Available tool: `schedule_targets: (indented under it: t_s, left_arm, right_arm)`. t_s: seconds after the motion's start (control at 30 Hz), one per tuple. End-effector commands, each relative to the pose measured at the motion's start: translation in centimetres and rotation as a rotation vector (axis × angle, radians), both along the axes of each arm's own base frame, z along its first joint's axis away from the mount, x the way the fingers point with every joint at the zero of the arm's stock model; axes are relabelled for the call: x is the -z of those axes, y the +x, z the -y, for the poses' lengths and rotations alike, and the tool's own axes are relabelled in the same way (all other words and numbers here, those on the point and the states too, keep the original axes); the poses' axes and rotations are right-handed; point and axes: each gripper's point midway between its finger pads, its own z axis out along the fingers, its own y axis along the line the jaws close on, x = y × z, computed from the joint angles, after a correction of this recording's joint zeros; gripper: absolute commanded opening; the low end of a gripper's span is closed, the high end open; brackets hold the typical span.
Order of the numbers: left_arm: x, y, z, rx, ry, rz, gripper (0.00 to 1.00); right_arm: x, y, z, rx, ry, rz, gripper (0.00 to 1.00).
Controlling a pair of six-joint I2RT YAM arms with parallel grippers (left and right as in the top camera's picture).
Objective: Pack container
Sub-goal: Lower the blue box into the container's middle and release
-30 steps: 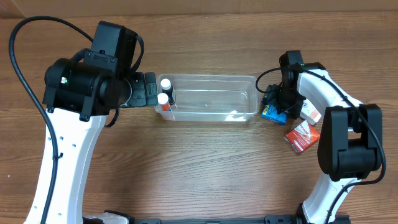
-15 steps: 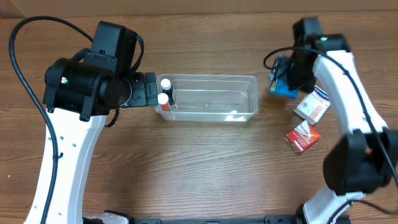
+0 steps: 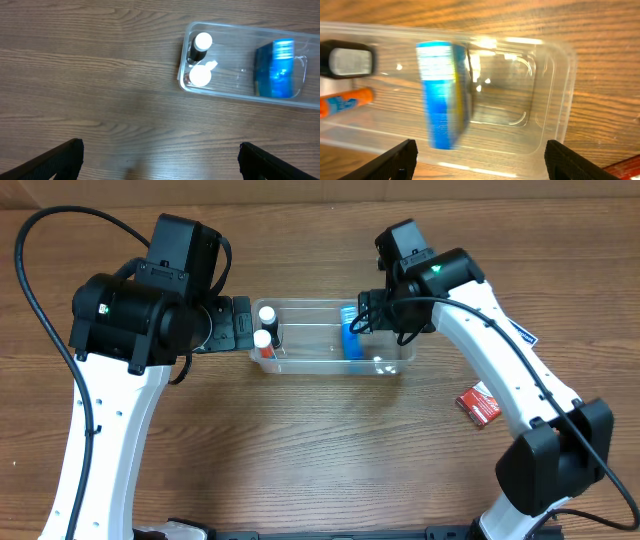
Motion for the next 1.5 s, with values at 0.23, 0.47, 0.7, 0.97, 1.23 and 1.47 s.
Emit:
schedule_targets:
  t_s: [0.23, 0.47, 0.7, 0.97, 1.23, 1.47]
  left_arm:
    - [0.0, 0.0, -0.3, -0.029, -0.014, 0.002, 1.00]
    - [0.0, 0.0, -0.3, -0.030, -0.014, 0.002, 1.00]
    - [0.0, 0.0, -0.3, -0.029, -0.013, -0.001, 1.00]
    - [-0.1, 0.3, -0.2, -0.029, -0.017, 0.012, 1.00]
    - [-0.2, 0.3, -0.2, -0.029, -0.017, 0.014, 1.00]
    - [-0.2, 0.3, -0.2, -0.029, -0.017, 0.014, 1.00]
  right_arm:
    - [3.0, 0.1, 0.7, 0.025, -0.026, -0.018, 0.82]
    - [-1.9, 1.1, 2.1, 0.061, -0.029, 0.059, 0.79]
    - [-12.8, 2.7, 13.7, 0.383, -0.016, 0.266, 0.96]
    - [-4.0, -0.1, 24.8, 0.663, -0.055, -0.019, 1.00]
    - [4.6, -0.9, 25.3, 0.638, -0.082, -0.167, 1.00]
    - [7.6, -1.0, 25.7, 0.600, -0.090, -0.148, 1.00]
